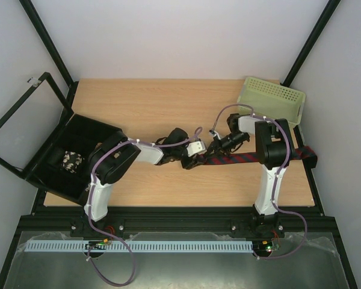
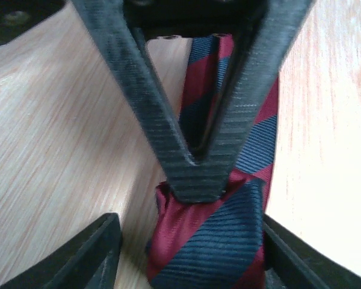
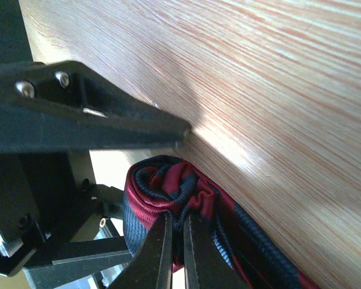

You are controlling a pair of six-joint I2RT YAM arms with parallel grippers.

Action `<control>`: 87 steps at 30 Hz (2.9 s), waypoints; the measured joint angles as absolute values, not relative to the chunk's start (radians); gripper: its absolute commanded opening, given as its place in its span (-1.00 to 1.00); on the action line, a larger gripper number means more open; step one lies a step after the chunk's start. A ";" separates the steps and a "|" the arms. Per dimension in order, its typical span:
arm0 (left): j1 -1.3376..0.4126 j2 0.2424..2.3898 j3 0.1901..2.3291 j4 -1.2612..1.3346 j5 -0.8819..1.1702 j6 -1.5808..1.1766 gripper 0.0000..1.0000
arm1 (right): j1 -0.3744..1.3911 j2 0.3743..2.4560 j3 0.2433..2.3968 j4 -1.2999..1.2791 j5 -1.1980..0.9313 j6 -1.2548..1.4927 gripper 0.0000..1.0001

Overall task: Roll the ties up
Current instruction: Roll the tie at the center of the board.

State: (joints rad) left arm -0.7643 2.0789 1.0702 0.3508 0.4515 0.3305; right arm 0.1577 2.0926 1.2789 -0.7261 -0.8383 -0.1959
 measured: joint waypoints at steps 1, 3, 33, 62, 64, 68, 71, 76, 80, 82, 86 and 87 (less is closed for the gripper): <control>-0.761 2.079 1.073 0.346 0.451 0.334 0.43 | 0.156 2.093 1.274 -0.720 -0.841 -0.200 -0.97; -0.754 2.075 1.076 0.334 0.451 0.337 0.74 | 0.154 2.093 1.268 -0.710 -0.843 -0.204 -0.97; -0.646 1.658 0.582 0.551 0.534 0.136 0.99 | 0.237 2.053 1.162 -0.452 -0.884 -0.140 -0.97; -0.739 2.016 0.740 0.832 0.463 0.316 -0.63 | 0.239 2.035 1.217 -0.548 -0.792 -0.213 -0.17; -0.746 2.000 0.739 0.801 0.440 0.345 -0.65 | 0.237 2.033 1.240 -0.584 -0.778 -0.221 -0.11; -0.756 1.975 0.739 0.753 0.399 0.380 -0.66 | 0.217 2.033 1.298 -0.677 -0.756 -0.222 0.08; -0.763 1.962 0.741 0.724 0.372 0.395 -0.66 | 0.205 2.028 1.320 -0.732 -0.783 -0.213 0.12; -0.770 1.959 0.758 0.691 0.356 0.400 -0.66 | 0.226 2.008 1.320 -0.781 -0.827 -0.176 0.08; -0.773 1.959 0.765 0.679 0.354 0.399 -0.66 | 0.276 2.008 1.312 -0.770 -0.818 -0.142 -0.04; -0.775 1.959 0.768 0.674 0.351 0.399 -0.66 | 0.297 2.008 1.302 -0.749 -0.798 -0.120 -0.15; -0.776 1.959 0.770 0.671 0.348 0.397 -0.65 | 0.305 2.011 1.293 -0.717 -0.758 -0.093 -0.68; -0.776 1.959 0.772 0.668 0.347 0.396 -0.65 | 0.305 2.011 1.292 -0.712 -0.753 -0.086 -0.85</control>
